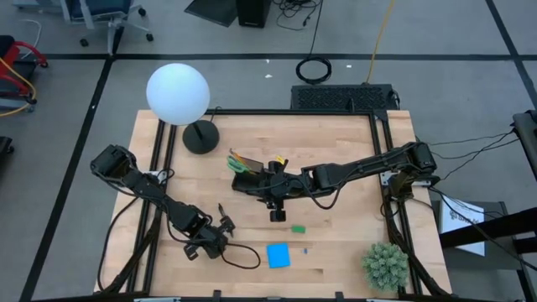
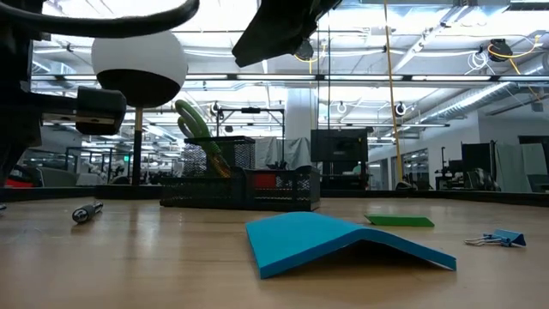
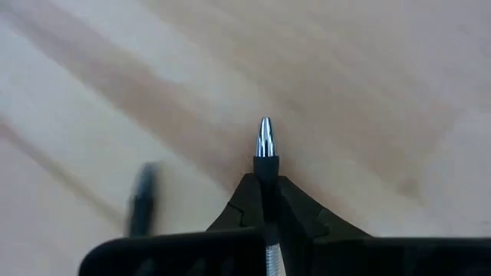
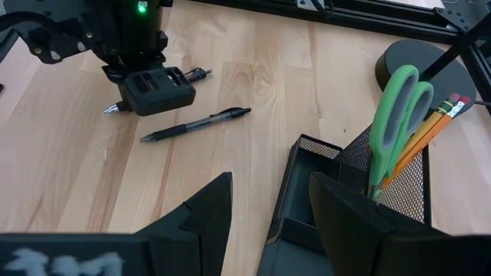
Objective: Pick and place office supplies into organizer
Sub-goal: Put the left black pen into the black desk organizer
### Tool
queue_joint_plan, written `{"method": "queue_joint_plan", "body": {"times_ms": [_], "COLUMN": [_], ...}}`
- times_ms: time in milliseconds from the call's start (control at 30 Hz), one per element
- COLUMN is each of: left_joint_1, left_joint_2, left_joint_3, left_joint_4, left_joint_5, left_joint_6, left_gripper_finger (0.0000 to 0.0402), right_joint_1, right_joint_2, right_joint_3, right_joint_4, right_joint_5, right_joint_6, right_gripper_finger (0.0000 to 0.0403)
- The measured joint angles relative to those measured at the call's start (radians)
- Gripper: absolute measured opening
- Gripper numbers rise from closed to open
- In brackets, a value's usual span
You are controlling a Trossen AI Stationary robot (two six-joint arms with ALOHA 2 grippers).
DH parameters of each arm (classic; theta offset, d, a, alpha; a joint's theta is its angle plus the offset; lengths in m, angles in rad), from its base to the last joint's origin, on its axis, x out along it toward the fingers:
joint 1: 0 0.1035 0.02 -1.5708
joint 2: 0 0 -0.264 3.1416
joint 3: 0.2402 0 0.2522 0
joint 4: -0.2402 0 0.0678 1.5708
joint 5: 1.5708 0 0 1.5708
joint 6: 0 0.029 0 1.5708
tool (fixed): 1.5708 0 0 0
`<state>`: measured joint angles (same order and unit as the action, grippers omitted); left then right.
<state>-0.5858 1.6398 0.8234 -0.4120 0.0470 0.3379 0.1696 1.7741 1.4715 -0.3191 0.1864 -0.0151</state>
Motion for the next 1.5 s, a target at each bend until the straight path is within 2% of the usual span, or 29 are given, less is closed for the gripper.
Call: {"method": "queue_joint_plan", "body": {"times_ms": [200,667,967,1233,1500], "left_joint_1": [0.001,-0.016,-0.052,-0.051,-0.011], "left_joint_2": [-0.018,-0.022,-0.024,-0.024,-0.071], "left_joint_3": [0.000,0.004,0.130,0.203,0.214], "left_joint_4": [-0.050,-0.143,-0.396,-0.489,-0.495], "left_joint_5": [-0.070,-0.125,-0.275,-0.391,-0.486], "left_joint_6": [-0.007,-0.034,-0.053,-0.039,-0.122], "left_gripper_finger": [0.0001,0.0001,0.0000,0.0000,0.0000], "right_joint_1": [0.000,0.000,0.000,0.000,0.000], "right_joint_2": [0.000,0.000,0.000,0.000,0.000], "right_joint_3": [0.000,0.000,0.000,0.000,0.000], "right_joint_4": [0.000,0.003,0.004,0.004,0.007], "right_joint_5": [0.000,0.000,0.000,0.000,0.000], "right_joint_6": [0.000,-0.004,-0.004,-0.004,-0.005], "right_gripper_finger": [0.0164,0.0164,0.0164,0.0164,0.0164]}}
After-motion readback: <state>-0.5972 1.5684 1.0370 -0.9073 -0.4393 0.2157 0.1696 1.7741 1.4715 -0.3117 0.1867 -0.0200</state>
